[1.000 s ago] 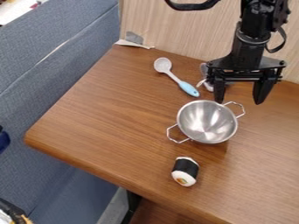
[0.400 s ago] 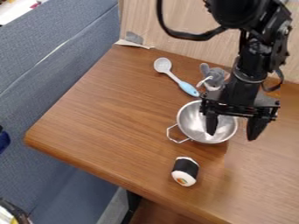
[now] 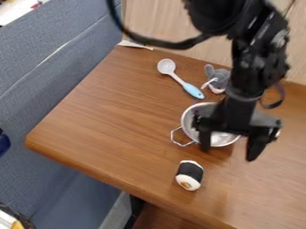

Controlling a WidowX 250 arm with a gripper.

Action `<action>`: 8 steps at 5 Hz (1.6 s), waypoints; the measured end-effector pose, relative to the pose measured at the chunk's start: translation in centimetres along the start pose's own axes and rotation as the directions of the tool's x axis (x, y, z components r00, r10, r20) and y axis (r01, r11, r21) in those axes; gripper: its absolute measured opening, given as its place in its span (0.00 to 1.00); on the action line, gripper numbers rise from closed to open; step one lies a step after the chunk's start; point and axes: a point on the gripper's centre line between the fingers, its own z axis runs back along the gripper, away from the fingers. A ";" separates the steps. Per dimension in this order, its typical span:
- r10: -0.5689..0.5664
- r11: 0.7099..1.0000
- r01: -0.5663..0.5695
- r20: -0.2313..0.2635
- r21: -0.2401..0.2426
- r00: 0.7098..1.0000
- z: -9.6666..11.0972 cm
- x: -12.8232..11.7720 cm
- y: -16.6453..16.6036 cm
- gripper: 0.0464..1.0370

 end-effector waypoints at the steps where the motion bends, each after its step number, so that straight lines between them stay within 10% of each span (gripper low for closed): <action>1: -0.019 1.000 0.019 -0.019 0.008 1.000 -1.4 -1.4 0.9 0.96; 2: 0.003 0.999 -0.005 0.052 0.044 0.999 -2.6 -1.4 2.0 0.96; 6: -0.005 0.994 0.005 0.000 0.113 1.000 -6.9 -0.7 1.4 0.92; 8: -0.011 0.988 0.012 -0.009 0.155 1.000 -7.2 -0.9 1.7 0.47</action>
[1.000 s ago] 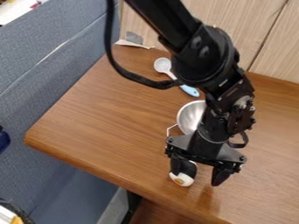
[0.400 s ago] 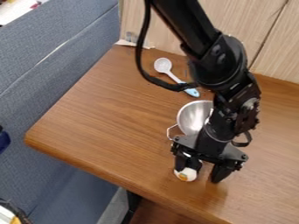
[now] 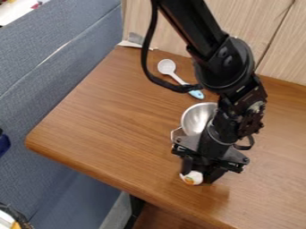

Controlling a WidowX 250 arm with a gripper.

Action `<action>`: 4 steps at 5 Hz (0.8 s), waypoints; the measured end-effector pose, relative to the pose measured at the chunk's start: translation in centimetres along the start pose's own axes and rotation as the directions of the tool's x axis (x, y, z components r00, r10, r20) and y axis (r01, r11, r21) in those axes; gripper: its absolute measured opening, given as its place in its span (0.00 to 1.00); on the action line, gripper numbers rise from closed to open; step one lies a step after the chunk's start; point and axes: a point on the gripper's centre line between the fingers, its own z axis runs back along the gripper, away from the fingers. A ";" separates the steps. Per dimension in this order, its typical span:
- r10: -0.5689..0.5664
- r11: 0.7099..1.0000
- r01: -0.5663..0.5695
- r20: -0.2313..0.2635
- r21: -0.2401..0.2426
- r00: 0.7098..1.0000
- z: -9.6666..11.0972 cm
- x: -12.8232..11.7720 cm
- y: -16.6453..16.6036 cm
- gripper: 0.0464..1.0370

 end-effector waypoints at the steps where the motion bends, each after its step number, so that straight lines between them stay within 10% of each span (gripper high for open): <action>1: -0.013 1.000 0.013 -0.001 0.010 1.000 0.1 -0.1 -0.2 0.41; 4: -0.034 0.998 0.033 -0.010 -0.061 0.999 5.0 -1.9 0.6 0.35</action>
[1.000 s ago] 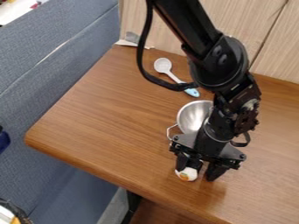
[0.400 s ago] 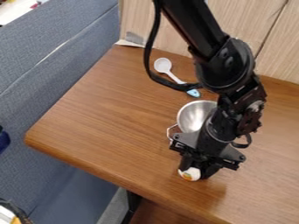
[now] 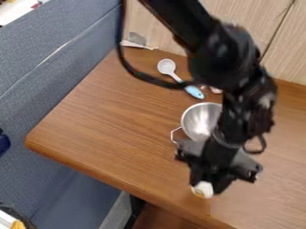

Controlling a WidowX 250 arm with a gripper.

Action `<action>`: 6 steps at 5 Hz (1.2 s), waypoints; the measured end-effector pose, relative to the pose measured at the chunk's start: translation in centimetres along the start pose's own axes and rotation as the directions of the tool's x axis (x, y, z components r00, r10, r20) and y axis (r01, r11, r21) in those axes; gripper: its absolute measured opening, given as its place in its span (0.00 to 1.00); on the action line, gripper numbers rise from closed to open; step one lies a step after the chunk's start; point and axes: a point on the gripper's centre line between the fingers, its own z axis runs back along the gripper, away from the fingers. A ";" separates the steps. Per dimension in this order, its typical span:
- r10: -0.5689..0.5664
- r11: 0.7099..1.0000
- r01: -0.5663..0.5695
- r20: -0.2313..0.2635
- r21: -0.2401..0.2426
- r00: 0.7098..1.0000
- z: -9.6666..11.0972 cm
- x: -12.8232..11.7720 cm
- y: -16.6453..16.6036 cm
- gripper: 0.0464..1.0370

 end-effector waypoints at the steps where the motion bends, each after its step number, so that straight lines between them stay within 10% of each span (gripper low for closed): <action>1: 0.067 0.998 -0.067 0.029 -0.004 0.997 3.2 0.9 1.5 0.35; 4: 0.368 0.929 -0.366 0.020 -0.053 0.930 4.3 11.8 6.4 0.34; 6: 0.538 0.842 -0.538 -0.018 -0.047 0.843 1.4 20.5 11.1 0.34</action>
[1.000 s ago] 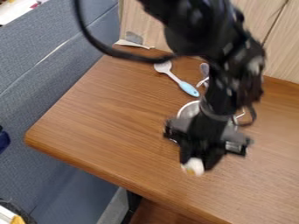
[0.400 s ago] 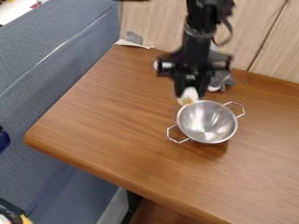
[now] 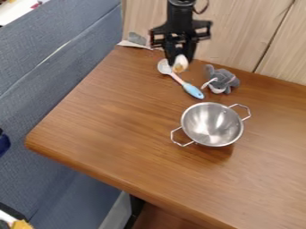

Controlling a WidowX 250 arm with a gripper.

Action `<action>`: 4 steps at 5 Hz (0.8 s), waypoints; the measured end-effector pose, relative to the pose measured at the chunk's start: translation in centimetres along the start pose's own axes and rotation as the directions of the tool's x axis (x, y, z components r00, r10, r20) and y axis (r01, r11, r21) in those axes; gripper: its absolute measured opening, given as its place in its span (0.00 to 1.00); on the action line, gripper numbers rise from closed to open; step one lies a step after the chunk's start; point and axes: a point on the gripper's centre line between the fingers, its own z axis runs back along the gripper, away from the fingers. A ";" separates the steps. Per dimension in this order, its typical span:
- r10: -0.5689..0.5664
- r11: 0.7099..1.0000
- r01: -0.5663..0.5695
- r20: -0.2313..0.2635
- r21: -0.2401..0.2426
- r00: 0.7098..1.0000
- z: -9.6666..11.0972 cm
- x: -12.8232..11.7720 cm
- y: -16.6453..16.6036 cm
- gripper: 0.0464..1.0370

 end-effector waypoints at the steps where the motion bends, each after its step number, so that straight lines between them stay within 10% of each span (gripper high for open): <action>1: 0.064 0.998 -0.064 0.010 -0.006 0.998 -0.7 3.8 0.2 0.34; 4: 0.138 0.990 -0.140 0.059 0.029 0.989 -4.6 9.7 2.2 0.34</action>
